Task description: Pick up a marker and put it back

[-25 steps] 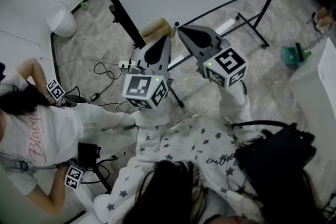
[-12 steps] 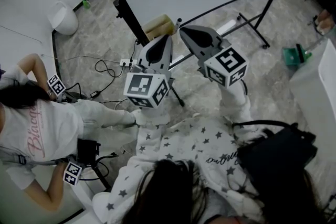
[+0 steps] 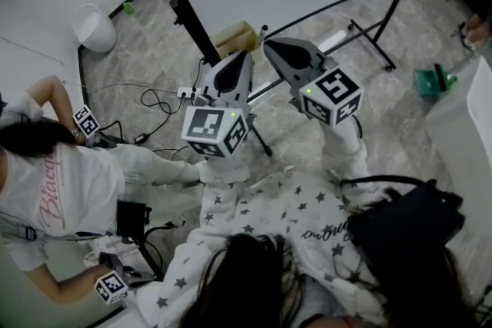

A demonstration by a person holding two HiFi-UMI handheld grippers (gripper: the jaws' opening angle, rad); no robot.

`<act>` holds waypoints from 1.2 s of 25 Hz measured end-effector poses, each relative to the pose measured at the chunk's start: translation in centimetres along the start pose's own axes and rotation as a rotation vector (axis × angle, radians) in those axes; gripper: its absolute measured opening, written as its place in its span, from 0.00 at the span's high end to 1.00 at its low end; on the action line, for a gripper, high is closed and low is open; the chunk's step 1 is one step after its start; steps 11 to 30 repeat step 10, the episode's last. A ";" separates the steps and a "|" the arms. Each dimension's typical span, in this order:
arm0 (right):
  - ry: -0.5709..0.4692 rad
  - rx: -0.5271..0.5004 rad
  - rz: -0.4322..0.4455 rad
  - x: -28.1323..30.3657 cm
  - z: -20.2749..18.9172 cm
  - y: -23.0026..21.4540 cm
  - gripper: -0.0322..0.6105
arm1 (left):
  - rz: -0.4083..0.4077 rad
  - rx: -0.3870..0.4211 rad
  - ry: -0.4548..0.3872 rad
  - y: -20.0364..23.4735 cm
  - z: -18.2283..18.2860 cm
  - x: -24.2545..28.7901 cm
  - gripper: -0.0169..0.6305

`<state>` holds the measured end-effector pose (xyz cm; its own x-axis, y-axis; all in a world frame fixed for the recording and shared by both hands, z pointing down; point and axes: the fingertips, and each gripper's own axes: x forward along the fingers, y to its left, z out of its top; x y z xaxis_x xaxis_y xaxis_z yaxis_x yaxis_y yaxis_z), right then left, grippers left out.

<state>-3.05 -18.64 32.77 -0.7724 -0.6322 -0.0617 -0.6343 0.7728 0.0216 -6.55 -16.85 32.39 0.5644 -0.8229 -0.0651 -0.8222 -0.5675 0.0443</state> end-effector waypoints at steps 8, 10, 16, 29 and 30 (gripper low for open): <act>-0.002 -0.001 -0.006 -0.2 0.1 0.5 0.94 | -0.010 0.004 -0.006 -0.1 -0.1 -0.5 0.97; -0.002 -0.002 -0.008 -0.3 0.2 0.7 0.94 | -0.013 0.005 -0.006 -0.2 0.0 -0.6 0.97; -0.002 -0.002 -0.008 -0.3 0.2 0.7 0.94 | -0.013 0.005 -0.006 -0.2 0.0 -0.6 0.97; -0.002 -0.002 -0.008 -0.3 0.2 0.7 0.94 | -0.013 0.005 -0.006 -0.2 0.0 -0.6 0.97; -0.002 -0.002 -0.008 -0.3 0.2 0.7 0.94 | -0.013 0.005 -0.006 -0.2 0.0 -0.6 0.97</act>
